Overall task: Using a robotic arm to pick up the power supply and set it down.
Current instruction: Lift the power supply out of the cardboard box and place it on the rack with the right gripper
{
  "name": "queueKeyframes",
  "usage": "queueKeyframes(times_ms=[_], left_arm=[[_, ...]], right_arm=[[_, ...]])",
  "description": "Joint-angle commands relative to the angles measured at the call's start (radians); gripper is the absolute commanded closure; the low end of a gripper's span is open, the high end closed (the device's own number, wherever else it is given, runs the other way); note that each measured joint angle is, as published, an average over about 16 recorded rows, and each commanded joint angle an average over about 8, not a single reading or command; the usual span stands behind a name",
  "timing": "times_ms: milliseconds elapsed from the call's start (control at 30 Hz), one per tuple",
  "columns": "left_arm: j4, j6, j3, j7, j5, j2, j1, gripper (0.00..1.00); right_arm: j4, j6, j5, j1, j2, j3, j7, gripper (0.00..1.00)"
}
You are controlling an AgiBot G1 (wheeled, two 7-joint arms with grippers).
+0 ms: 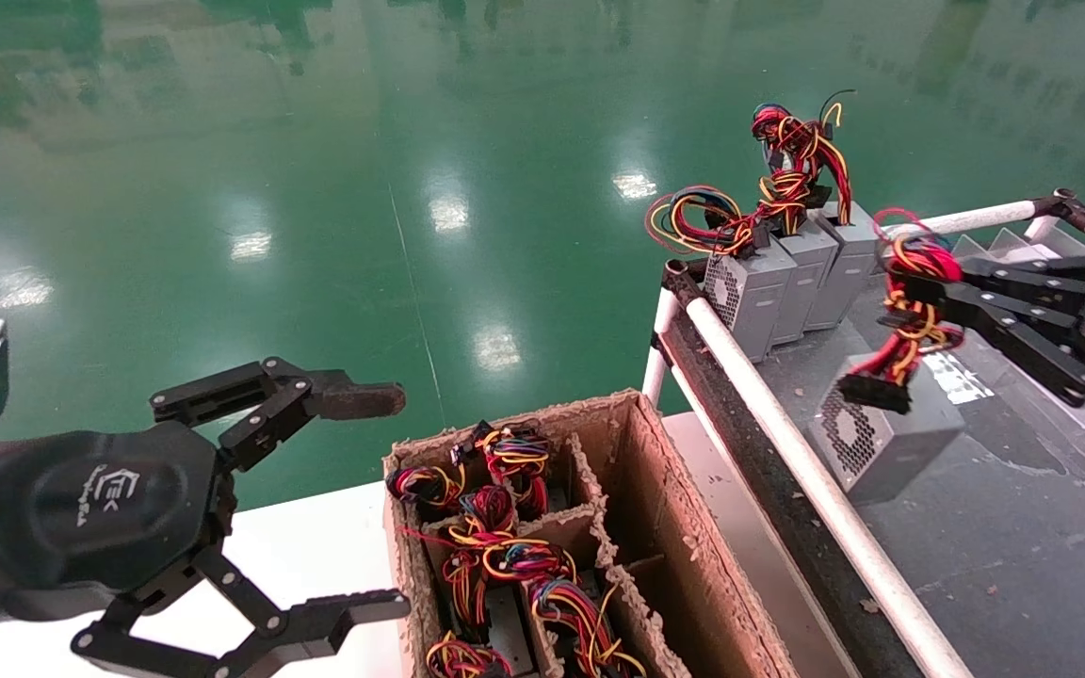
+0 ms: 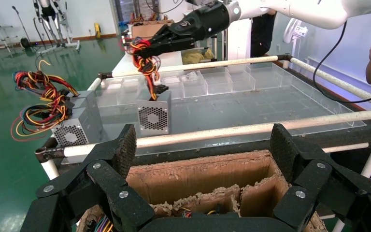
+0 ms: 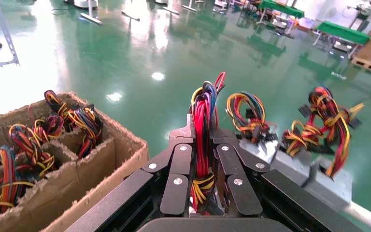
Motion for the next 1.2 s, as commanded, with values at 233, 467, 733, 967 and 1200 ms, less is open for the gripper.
queueKeyframes(times_ms=[233,467,733,967,1200], left_arm=[[0.0,0.0,0.0,0.0,0.0,0.0,0.0,0.0],[0.0,0.0,0.001,0.0,0.0,0.0,0.0,0.0],[0.0,0.0,0.001,0.0,-0.001,0.0,0.0,0.0],[0.0,-0.001,0.001,0.001,-0.001,0.0,0.0,0.0],[0.0,-0.001,0.002,0.001,-0.001,-0.001,0.0,0.0]], right_arm=[[-0.026,0.054,-0.063,0.06,-0.081,-0.034,-0.017,1.0],[-0.089,0.108,-0.131,0.132,-0.166,-0.067,-0.056,1.0],[-0.181,0.147,-0.196,0.222,-0.26,-0.101,-0.117,1.0],[-0.283,0.182,-0.234,0.29,-0.327,-0.117,-0.189,1.0],[-0.406,0.18,-0.255,0.354,-0.375,-0.128,-0.25,1.0]])
